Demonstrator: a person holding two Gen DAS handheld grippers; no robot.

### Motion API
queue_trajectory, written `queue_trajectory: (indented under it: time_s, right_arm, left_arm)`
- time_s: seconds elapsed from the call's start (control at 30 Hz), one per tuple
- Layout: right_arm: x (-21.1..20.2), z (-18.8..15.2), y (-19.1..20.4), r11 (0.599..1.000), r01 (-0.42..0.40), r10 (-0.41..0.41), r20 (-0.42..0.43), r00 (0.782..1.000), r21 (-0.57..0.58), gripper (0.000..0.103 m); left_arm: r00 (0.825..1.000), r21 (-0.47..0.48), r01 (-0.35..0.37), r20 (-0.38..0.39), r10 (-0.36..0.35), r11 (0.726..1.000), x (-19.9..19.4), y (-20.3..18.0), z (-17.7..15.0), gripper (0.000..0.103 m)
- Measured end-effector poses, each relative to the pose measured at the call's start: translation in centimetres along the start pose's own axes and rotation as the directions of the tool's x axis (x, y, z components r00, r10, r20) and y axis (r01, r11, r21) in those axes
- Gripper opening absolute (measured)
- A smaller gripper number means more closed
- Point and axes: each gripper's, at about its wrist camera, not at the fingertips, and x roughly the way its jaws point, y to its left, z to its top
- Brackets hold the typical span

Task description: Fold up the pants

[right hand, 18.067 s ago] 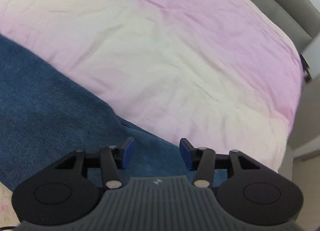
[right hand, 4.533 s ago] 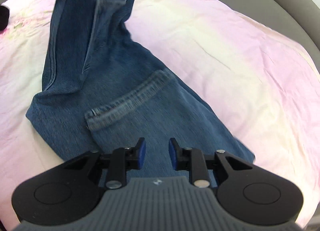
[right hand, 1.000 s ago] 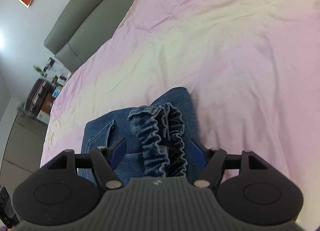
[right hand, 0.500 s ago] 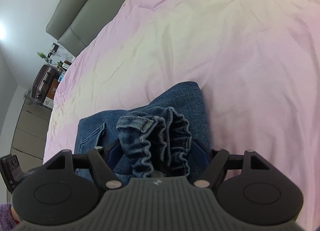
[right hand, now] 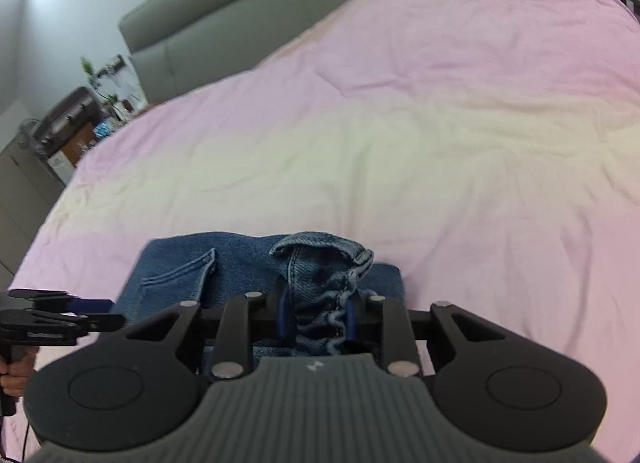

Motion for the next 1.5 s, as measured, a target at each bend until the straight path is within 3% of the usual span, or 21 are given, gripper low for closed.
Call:
queue_trajectory:
  time_s: [0.23, 0.3, 0.4, 0.63, 0.77, 0.9, 1.07, 1.13, 1.17, 1.2, 1.27, 1.37, 1.43, 1.5]
  right_arm:
    - [3.5, -0.7, -1.6, 0.99, 0.062, -0.055, -0.053, 0.997, 0.128, 0.023]
    - [3.4, -0.2, -1.4, 0.988, 0.065, -0.055, -0.073, 0.996, 0.139, 0.031]
    - [1.8, 0.1, -1.4, 0.986, 0.038, -0.028, -0.068, 0.997, 0.161, 0.051]
    - [-4.7, -2.4, -0.6, 0.981, -0.015, 0.022, -0.036, 0.999, 0.192, 0.063]
    - [-7.0, -5.8, -1.9, 0.938, -0.068, 0.071, 0.004, 0.997, 0.341, 0.07]
    - [-6.3, -9.3, -3.8, 0.847, -0.128, 0.13, 0.032, 0.991, 0.516, 0.073]
    - [-3.4, -12.5, -5.2, 0.702, -0.224, 0.212, 0.101, 0.972, 0.677, 0.072]
    - [-3.0, -13.0, -5.2, 0.665, -0.23, 0.208, 0.12, 0.971, 0.71, 0.063]
    - [-3.1, -12.9, -4.7, 0.677, -0.209, 0.185, 0.112, 0.976, 0.705, 0.056]
    - [-3.6, -12.7, -4.3, 0.704, -0.187, 0.161, 0.102, 0.982, 0.685, 0.043]
    - [-5.1, -11.6, -2.8, 0.75, -0.198, 0.142, 0.139, 0.98, 0.631, 0.033]
    - [-8.2, -11.1, -1.0, 0.802, -0.218, 0.117, 0.213, 0.97, 0.555, 0.03]
    - [-8.8, -12.0, -1.7, 0.79, -0.186, 0.073, 0.21, 0.975, 0.585, 0.029]
    - [-7.3, -13.7, -3.1, 0.751, -0.135, 0.041, 0.158, 0.987, 0.646, 0.028]
  left_arm:
    - [1.0, 0.002, -0.008, 0.003, 0.008, 1.0, 0.5, 0.0, 0.1, 0.055]
    - [1.0, -0.001, -0.016, -0.007, 0.016, 1.0, 0.3, 0.1, 0.0, 0.055]
    - [1.0, -0.013, -0.02, -0.006, 0.02, 1.0, -0.6, 0.3, 0.0, 0.055]
    - [0.999, 0.011, -0.01, 0.043, 0.009, 1.0, -5.0, -0.1, -2.5, 0.057]
    - [0.999, 0.068, 0.007, 0.036, -0.009, 0.998, -7.8, -1.1, -5.2, 0.065]
    - [1.0, 0.154, 0.0, -0.013, 0.002, 0.988, -9.2, -2.4, -8.4, 0.069]
    - [0.995, 0.24, -0.031, -0.081, 0.052, 0.97, -8.4, -3.3, -11.9, 0.072]
    - [0.995, 0.229, -0.042, -0.084, 0.062, 0.972, -7.9, -3.4, -12.4, 0.072]
    - [0.994, 0.224, -0.04, -0.09, 0.062, 0.974, -7.6, -3.4, -12.4, 0.067]
    - [0.994, 0.22, -0.036, -0.096, 0.058, 0.975, -7.5, -3.4, -12.5, 0.056]
    - [0.992, 0.239, -0.034, -0.109, 0.062, 0.97, -7.2, -3.7, -12.6, 0.04]
    - [0.995, 0.298, -0.051, -0.071, 0.075, 0.953, -7.8, -4.1, -13.3, 0.033]
    - [0.996, 0.306, -0.042, -0.063, 0.064, 0.951, -7.9, -4.1, -13.4, 0.032]
    - [0.993, 0.313, -0.037, -0.094, 0.07, 0.949, -7.0, -4.1, -13.6, 0.032]
